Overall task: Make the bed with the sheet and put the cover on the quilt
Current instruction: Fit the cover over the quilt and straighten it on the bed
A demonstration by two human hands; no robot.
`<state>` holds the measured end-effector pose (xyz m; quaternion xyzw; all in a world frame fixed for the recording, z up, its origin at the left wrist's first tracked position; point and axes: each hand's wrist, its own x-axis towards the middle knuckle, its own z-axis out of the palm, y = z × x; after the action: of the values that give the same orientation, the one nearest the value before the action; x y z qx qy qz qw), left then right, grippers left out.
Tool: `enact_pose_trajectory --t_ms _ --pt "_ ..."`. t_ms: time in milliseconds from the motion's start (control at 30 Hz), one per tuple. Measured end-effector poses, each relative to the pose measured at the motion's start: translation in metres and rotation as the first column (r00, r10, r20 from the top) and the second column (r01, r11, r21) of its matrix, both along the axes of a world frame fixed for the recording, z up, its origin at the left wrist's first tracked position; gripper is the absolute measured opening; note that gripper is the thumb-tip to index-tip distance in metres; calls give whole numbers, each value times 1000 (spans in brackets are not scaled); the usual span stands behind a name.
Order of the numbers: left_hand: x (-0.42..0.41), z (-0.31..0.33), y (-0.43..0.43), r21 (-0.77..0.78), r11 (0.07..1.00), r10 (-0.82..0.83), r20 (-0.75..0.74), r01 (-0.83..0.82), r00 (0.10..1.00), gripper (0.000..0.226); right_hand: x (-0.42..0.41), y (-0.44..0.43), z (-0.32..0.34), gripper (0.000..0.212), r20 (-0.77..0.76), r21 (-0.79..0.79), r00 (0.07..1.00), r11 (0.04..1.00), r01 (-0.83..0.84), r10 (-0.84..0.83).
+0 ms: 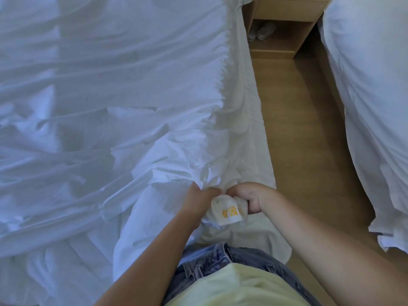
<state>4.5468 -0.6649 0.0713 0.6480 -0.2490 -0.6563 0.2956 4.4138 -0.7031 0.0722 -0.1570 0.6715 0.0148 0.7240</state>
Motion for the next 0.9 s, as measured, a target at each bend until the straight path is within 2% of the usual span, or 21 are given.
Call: enact_pose_trajectory --t_ms 67,133,200,300,400,500,567,667,767,800,900 --pt "-2 9 -4 -27 997 73 -52 -75 996 20 15 -6 -2 22 -79 -161 982 974 159 -173" --pt "-1 20 -10 -56 987 148 -60 -151 987 11 33 -16 2 31 -78 -289 940 910 299 -333" --pt "4 30 -15 -99 963 247 -58 -252 967 8 45 -28 15 33 -88 -406 924 861 307 -371" --pt "11 41 -9 -135 897 414 -70 -420 907 15 52 -51 38 32 -32 -597 900 731 332 -435" --pt "3 45 9 -117 828 545 -62 -548 836 28 37 -57 53 25 100 -628 865 643 438 -491" --pt "-28 49 28 -155 774 609 -84 -614 789 50 -1 -50 65 23 214 -642 832 568 515 -512" --pt "-66 54 35 -204 744 625 -124 -636 771 42 -40 -43 66 24 253 -675 829 523 521 -499" --pt "-127 55 40 -252 665 680 -186 -703 710 26 -107 -28 67 26 232 -718 865 521 461 -445" --pt "-168 40 50 -197 496 797 -283 -846 534 24 -171 -8 54 25 260 -708 868 528 469 -423" --pt "-179 35 57 -175 458 826 -278 -871 490 28 -190 -1 49 26 260 -695 858 531 485 -444" --pt "-202 24 81 -153 399 896 -143 -904 420 39 -234 28 33 24 235 -666 831 540 515 -503"
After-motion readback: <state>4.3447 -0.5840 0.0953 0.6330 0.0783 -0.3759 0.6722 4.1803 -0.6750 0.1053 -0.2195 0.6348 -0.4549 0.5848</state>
